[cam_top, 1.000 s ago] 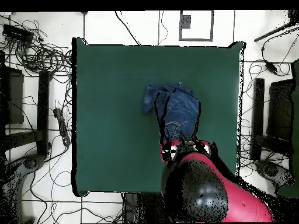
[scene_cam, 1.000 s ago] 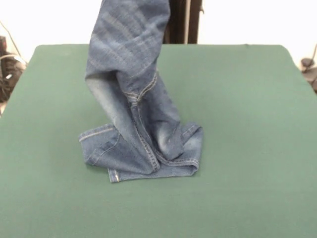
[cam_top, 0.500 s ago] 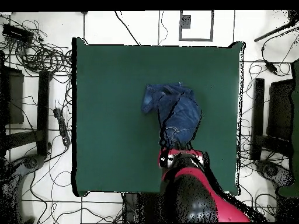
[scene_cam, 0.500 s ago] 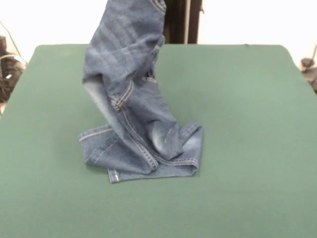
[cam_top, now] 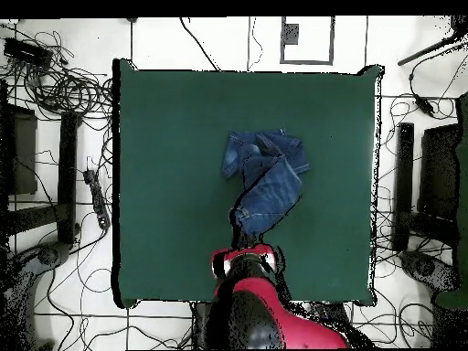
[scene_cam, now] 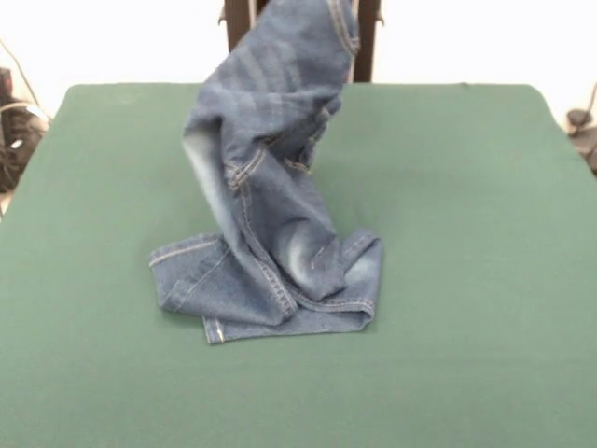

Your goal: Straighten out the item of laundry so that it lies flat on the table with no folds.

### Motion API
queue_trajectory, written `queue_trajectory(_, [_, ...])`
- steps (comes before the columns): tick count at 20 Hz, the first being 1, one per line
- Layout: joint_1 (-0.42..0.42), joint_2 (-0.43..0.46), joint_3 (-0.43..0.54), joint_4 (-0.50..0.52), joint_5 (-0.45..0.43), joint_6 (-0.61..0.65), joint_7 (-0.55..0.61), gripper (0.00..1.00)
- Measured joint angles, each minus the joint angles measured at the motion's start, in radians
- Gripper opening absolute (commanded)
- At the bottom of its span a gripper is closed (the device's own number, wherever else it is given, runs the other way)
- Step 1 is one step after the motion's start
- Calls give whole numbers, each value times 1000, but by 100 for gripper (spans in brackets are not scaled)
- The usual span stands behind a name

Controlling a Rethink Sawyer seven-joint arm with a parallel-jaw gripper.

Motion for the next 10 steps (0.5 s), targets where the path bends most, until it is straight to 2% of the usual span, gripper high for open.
queue_trajectory(6, [71,-6,32,67,-33,-59,14,0])
queue_trajectory(7, [103,-11,32,87,-37,-77,34,0])
queue_trajectory(10, [124,-19,34,106,-41,-97,62,0])
